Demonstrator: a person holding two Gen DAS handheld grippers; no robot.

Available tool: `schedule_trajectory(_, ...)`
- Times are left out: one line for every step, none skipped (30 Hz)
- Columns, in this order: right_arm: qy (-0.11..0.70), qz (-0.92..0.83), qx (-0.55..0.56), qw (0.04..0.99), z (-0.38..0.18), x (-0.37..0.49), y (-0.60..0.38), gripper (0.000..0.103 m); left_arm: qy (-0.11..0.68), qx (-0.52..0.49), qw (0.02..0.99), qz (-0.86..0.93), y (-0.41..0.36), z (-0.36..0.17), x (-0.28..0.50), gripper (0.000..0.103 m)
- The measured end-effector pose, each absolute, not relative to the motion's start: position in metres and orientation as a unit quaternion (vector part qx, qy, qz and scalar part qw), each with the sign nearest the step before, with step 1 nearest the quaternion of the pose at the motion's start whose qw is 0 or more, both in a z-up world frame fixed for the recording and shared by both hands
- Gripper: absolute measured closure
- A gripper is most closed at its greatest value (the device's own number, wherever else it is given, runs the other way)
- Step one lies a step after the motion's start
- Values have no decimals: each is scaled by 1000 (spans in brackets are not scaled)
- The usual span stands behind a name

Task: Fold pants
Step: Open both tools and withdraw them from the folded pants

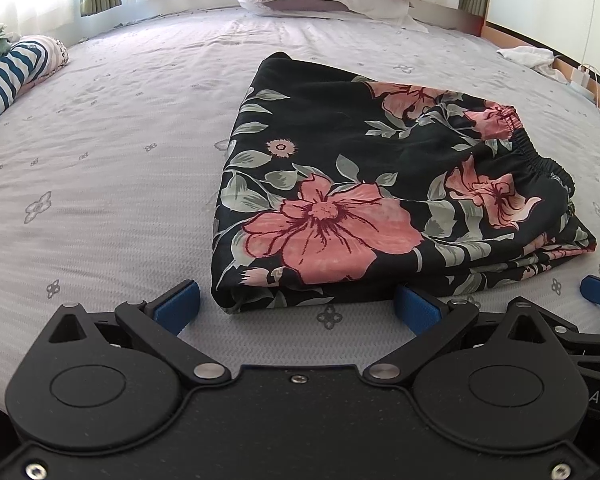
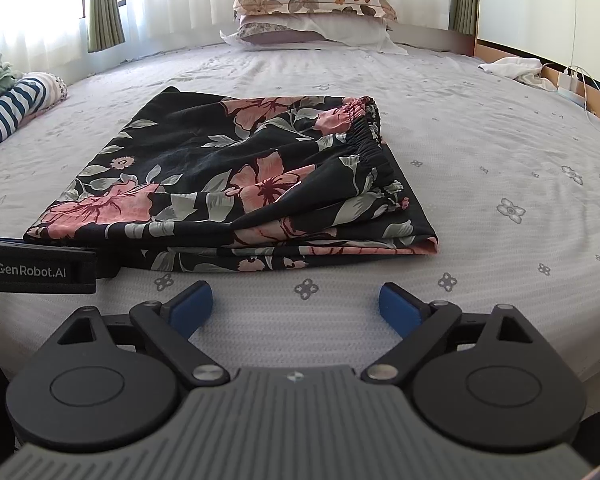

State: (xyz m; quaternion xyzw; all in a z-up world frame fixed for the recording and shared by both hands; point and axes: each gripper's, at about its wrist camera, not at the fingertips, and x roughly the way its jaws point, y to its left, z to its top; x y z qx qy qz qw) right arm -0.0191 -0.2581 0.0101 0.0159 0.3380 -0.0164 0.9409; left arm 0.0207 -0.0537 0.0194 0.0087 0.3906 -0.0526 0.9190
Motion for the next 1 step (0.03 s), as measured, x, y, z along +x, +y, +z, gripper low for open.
schedule_trajectory(337,-17,16,941,10,-19,-258,7,389,12,919,-53,-54,20,20,0)
